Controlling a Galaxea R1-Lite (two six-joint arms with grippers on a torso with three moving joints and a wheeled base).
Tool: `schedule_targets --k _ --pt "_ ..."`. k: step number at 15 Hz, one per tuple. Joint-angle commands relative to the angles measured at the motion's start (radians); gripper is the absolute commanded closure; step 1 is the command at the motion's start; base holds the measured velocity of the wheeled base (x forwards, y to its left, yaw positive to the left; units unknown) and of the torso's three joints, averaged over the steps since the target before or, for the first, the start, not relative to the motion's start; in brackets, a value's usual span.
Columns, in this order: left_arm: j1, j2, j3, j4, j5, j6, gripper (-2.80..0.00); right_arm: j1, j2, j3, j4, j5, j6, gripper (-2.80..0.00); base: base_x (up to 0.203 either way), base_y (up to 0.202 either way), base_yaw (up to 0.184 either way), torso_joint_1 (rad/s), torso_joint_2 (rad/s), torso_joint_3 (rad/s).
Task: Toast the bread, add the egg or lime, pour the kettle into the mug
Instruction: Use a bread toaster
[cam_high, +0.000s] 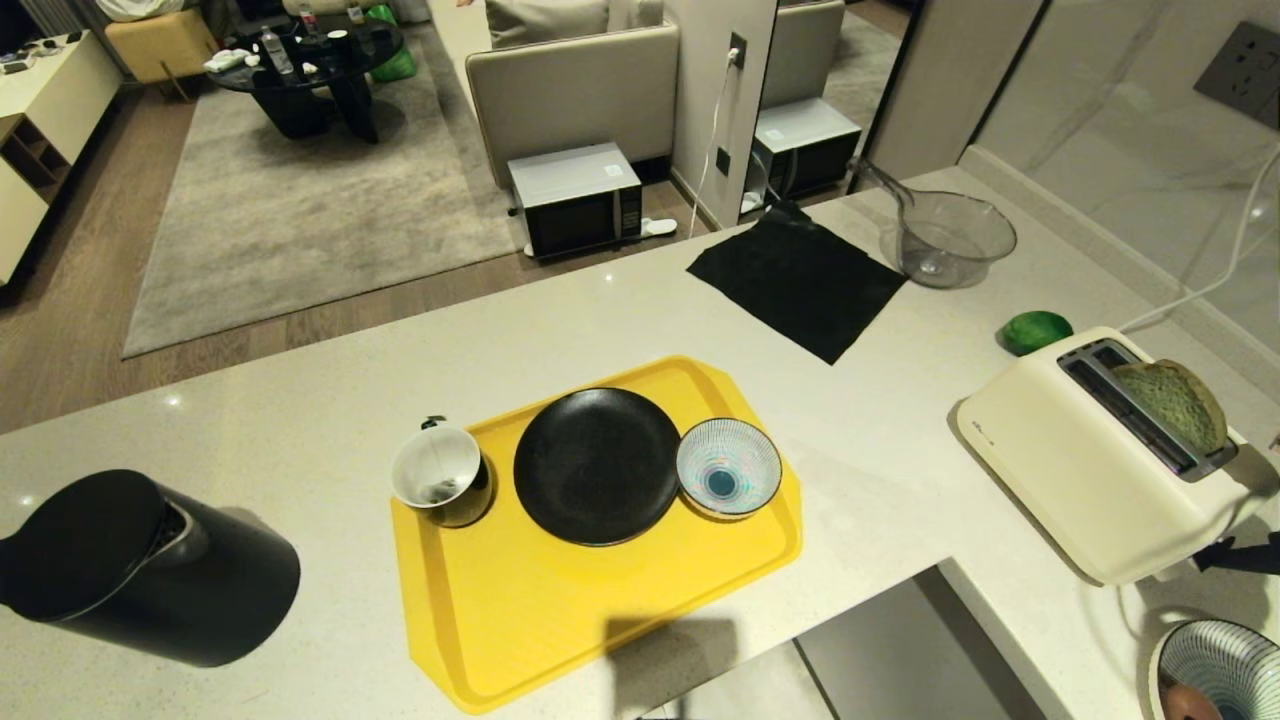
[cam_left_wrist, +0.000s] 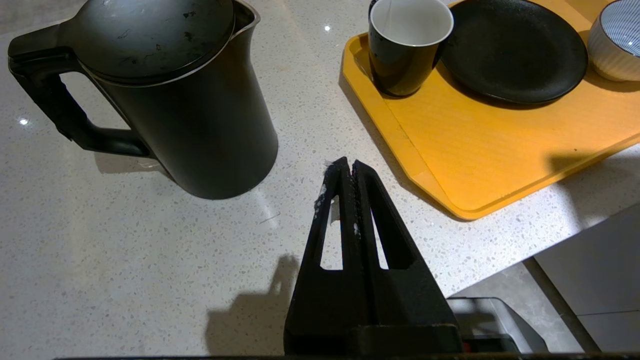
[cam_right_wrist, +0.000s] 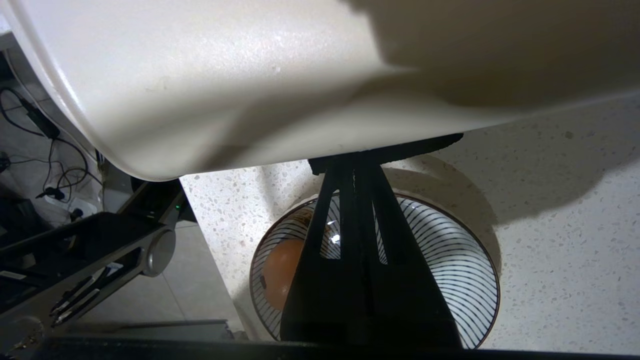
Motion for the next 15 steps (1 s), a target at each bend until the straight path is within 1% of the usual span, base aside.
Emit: schedule_targets --k 1,15 --pt "0.001 -0.001 0.0 0.0 0.0 -0.001 0.0 0.0 0.003 -0.001 0.002 0.003 -0.004 0.0 0.0 0.0 0.0 0.0 0.0 0.0" --pt "0.001 -0.001 0.0 0.0 0.0 -0.001 0.0 0.0 -0.003 0.003 0.002 0.006 -0.004 0.0 0.0 0.0 0.0 0.0 0.0 0.0"
